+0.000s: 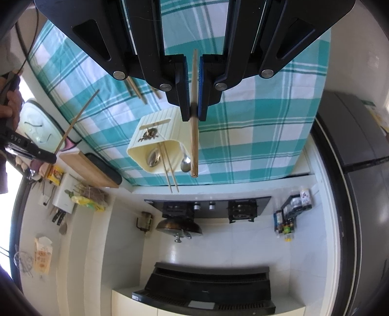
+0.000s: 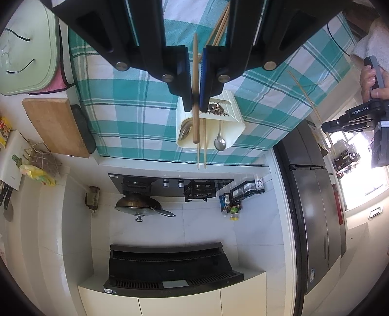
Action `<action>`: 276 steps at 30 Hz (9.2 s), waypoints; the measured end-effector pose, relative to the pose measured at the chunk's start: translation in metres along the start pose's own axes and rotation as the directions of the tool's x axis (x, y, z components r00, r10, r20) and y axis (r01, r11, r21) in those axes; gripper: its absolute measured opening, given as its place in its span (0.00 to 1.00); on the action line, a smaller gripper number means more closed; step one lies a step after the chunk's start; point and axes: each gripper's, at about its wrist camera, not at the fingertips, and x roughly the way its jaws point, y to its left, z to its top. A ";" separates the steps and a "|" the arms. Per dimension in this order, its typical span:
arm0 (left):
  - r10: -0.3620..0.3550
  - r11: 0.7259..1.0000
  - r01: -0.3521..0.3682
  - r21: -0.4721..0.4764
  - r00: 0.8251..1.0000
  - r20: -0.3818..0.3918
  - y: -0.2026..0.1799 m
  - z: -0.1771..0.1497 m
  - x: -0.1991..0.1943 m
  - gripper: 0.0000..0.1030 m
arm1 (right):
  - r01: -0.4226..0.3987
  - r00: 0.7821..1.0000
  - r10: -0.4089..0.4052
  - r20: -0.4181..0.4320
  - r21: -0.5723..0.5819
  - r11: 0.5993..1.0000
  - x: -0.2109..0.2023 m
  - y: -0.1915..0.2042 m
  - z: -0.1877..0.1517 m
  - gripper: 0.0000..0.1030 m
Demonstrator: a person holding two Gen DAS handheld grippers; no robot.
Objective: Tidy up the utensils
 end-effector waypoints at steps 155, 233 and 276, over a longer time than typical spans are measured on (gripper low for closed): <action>0.170 0.983 -0.184 -0.013 0.933 -0.318 -0.054 -0.188 0.120 1.00 | 0.192 0.919 -0.175 -0.353 0.015 0.981 0.081 -0.004 -0.210 0.66; -0.124 0.992 0.125 -0.016 0.992 0.022 -0.004 0.036 -0.015 0.04 | -0.018 1.000 0.018 0.016 -0.020 1.000 -0.006 -0.007 0.000 0.06; -0.013 0.998 0.028 0.049 0.958 -0.286 -0.019 -0.039 0.091 0.85 | -0.075 0.994 0.077 -0.071 0.037 0.996 0.096 -0.006 0.008 0.50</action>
